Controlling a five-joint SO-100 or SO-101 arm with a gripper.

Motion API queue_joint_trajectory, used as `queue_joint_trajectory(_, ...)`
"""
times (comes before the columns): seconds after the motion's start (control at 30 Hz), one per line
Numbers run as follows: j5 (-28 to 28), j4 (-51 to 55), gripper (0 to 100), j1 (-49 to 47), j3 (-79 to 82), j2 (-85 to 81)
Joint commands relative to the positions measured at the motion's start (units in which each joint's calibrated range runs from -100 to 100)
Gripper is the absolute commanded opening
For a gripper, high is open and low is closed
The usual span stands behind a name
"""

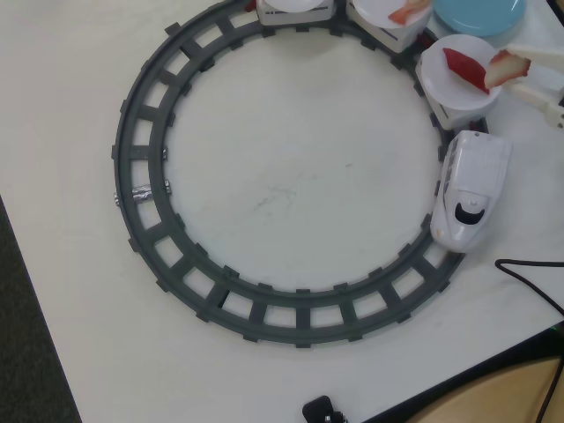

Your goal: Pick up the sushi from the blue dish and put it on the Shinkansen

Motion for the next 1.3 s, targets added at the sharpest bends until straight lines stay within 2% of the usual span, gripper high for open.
queue_joint_trajectory(0.0,0.2,-1.3,2,0.4,-6.4,3.3)
queue_joint_trajectory(0.27,0.3,-1.5,2,0.6,-13.8,14.5)
queue_joint_trajectory(0.57,-0.1,-10.6,2,3.3,-24.5,32.1)
queue_joint_trajectory(1.27,-0.2,-12.8,2,3.4,-34.1,48.1)
